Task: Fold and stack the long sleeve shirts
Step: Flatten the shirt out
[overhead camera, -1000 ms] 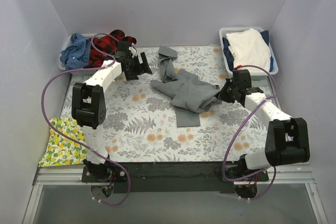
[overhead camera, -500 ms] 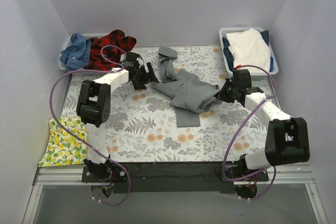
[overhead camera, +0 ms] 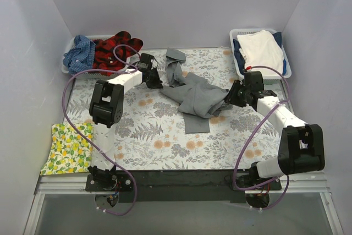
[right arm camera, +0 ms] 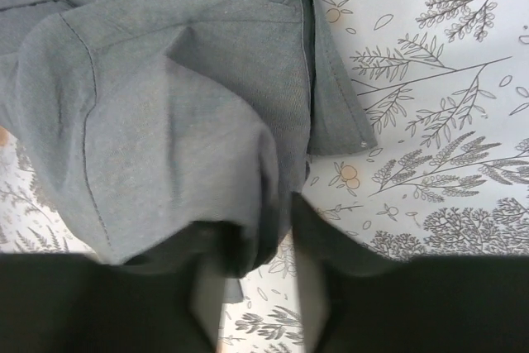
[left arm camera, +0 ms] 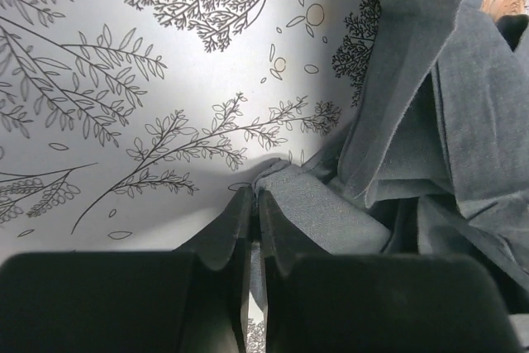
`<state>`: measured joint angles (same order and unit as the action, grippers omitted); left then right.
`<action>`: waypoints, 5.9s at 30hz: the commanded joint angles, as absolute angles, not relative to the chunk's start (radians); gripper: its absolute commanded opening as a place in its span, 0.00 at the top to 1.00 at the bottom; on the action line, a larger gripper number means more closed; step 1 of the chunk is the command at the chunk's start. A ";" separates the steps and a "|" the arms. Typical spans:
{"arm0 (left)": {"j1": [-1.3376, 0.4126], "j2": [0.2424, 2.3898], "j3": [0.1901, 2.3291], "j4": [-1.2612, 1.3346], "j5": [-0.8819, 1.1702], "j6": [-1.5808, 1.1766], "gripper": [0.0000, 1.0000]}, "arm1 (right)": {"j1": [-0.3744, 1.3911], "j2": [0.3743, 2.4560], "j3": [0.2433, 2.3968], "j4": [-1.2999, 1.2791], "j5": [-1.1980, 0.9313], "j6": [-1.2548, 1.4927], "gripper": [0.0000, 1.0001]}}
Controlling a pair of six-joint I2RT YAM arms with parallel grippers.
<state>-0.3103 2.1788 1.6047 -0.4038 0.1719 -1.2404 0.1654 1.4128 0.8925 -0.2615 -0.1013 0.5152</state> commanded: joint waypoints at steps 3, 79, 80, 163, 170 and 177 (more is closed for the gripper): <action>-0.313 1.989 1.635 -0.492 -0.047 -1.175 1.00 | 0.170 1.287 0.971 -0.345 -0.038 0.373 0.32; -0.305 1.707 1.528 -0.624 -0.060 -1.132 1.00 | 0.896 1.844 1.103 -0.390 0.047 0.120 0.57; -0.305 1.707 1.531 -0.626 -0.061 -1.132 1.00 | 0.896 1.844 1.101 -0.394 0.072 0.123 0.74; 0.091 1.727 2.171 -0.307 0.778 -1.318 1.00 | 0.373 1.333 2.022 0.247 0.368 -0.264 0.99; 0.057 1.934 2.198 -0.247 0.712 -1.365 1.00 | 0.289 1.466 1.916 0.241 0.356 -0.129 0.99; 0.041 2.173 2.341 0.058 0.713 -1.590 1.00 | 0.166 1.627 2.087 0.255 0.298 -0.014 0.99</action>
